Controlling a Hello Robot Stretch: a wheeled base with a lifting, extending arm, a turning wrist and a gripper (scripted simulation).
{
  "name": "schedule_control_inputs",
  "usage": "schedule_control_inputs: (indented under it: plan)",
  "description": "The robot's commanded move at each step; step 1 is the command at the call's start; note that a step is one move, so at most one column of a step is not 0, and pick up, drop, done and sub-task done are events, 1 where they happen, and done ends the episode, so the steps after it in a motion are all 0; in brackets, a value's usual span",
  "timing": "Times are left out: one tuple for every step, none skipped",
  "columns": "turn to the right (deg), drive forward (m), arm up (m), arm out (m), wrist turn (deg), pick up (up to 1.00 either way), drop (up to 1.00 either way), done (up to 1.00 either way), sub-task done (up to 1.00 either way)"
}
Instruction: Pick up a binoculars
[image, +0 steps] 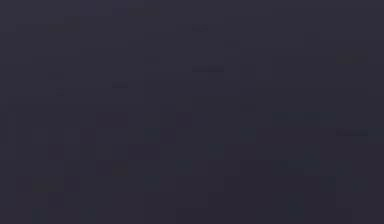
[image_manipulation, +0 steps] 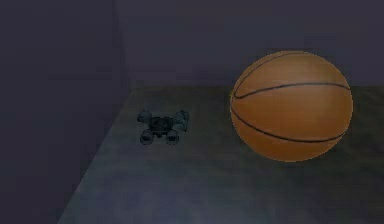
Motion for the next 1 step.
schedule_control_inputs:
  plan:
    - [0.0,0.00,0.50,0.00,0.0,0.00,0.00,0.00,0.00]
